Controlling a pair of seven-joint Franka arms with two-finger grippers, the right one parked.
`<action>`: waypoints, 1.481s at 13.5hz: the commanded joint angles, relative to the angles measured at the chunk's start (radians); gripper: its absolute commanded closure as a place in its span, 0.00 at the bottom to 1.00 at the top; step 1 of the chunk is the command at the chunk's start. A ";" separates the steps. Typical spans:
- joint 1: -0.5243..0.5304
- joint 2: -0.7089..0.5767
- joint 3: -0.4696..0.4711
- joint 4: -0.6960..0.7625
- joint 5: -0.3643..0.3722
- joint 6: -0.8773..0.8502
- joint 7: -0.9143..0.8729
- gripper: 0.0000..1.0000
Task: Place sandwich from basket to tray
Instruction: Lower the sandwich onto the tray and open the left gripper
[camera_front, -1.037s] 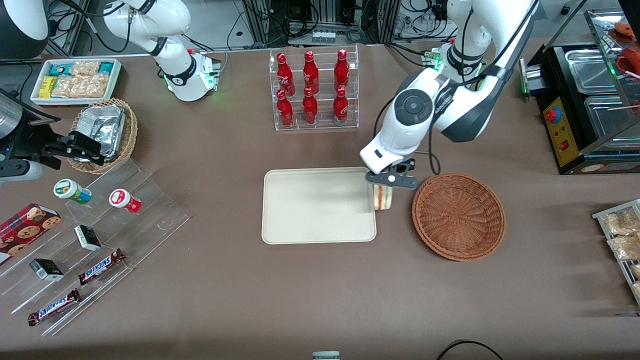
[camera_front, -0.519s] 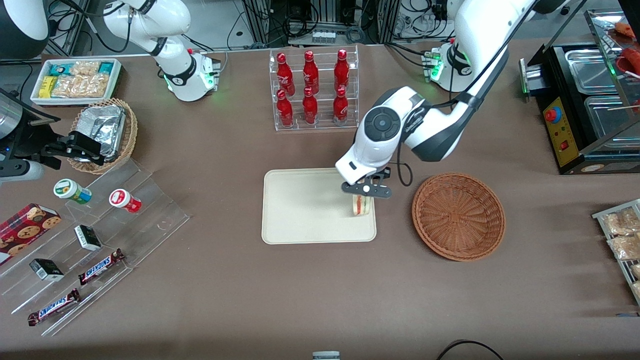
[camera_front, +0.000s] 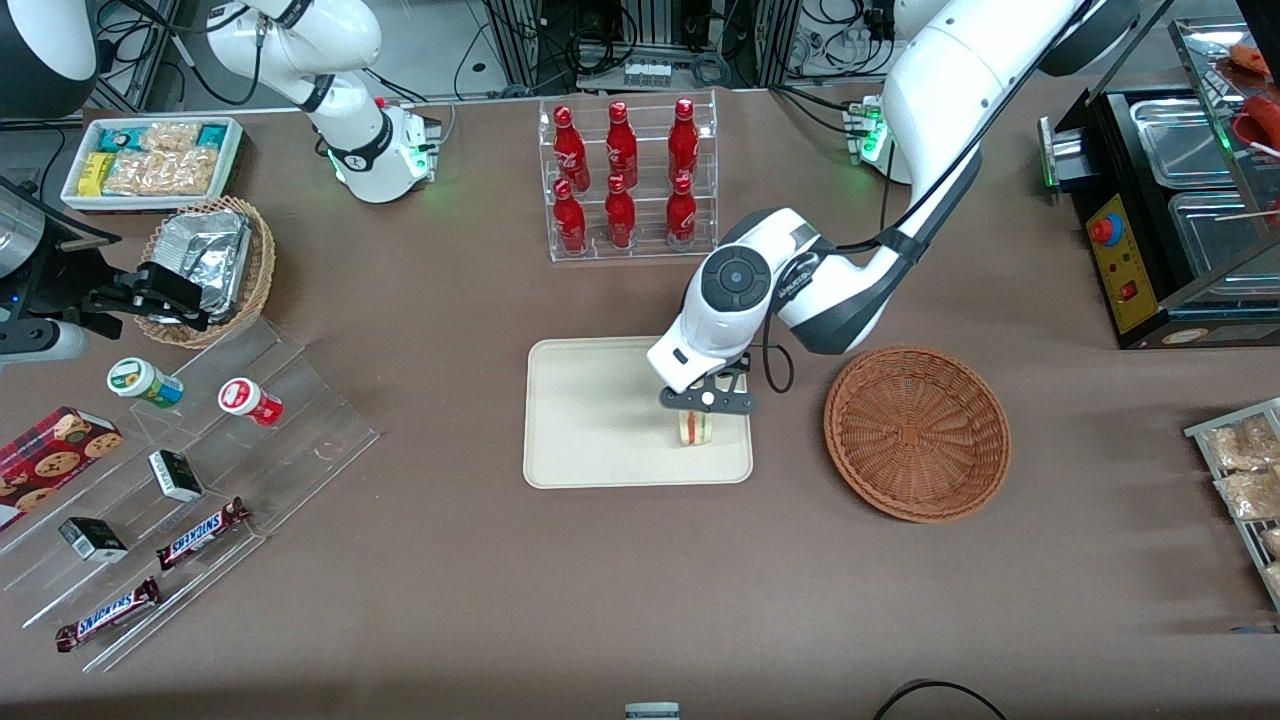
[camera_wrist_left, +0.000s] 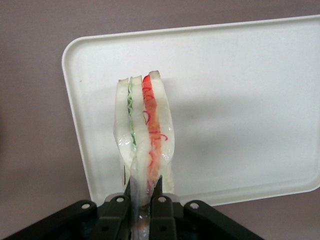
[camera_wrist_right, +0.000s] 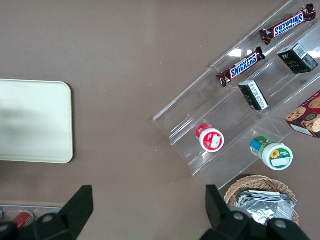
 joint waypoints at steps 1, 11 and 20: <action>-0.026 0.042 0.003 0.032 0.030 0.051 -0.024 1.00; -0.030 0.074 0.023 0.024 0.096 0.113 -0.025 1.00; -0.036 0.111 0.024 0.022 0.190 0.151 -0.111 0.02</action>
